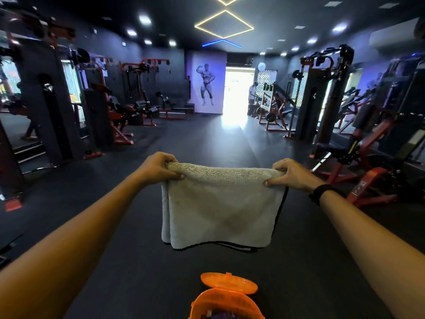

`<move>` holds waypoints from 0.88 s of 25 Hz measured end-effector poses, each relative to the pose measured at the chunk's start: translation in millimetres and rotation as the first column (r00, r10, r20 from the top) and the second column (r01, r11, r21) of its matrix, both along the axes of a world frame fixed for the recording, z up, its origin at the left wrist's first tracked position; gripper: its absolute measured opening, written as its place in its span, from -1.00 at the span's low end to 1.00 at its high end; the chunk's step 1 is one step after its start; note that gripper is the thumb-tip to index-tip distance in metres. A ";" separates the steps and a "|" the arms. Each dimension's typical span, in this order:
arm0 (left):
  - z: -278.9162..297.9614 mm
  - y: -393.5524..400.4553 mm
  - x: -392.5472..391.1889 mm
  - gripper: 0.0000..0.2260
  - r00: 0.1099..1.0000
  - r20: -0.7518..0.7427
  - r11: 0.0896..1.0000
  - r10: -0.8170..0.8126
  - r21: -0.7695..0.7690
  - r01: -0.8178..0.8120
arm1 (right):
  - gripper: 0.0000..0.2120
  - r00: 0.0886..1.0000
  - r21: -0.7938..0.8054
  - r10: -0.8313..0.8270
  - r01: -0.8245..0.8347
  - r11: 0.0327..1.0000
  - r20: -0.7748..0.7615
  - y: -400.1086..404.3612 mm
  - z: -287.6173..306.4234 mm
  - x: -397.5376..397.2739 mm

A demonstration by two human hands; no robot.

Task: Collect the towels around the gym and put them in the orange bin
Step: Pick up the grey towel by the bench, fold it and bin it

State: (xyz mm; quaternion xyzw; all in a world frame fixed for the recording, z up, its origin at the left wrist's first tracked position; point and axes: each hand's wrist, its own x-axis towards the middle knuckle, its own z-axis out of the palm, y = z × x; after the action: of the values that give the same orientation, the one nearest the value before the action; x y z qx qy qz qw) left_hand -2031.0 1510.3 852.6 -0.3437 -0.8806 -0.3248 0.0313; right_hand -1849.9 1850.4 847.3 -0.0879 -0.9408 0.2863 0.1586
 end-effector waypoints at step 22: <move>72.8 71.3 87.7 -0.79 0.764 0.532 0.871 -0.365 0.484 0.079 | -0.41 0.946 -0.381 0.103 -0.222 0.898 -0.307 -95.2 25.3 -28.7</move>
State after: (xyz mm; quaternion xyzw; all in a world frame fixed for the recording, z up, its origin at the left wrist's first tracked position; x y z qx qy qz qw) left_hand -1943.2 1581.6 925.5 -0.3092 -0.6995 -0.6066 -0.2171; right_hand -1878.5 1755.3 872.5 0.0017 -0.8318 0.4992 0.2428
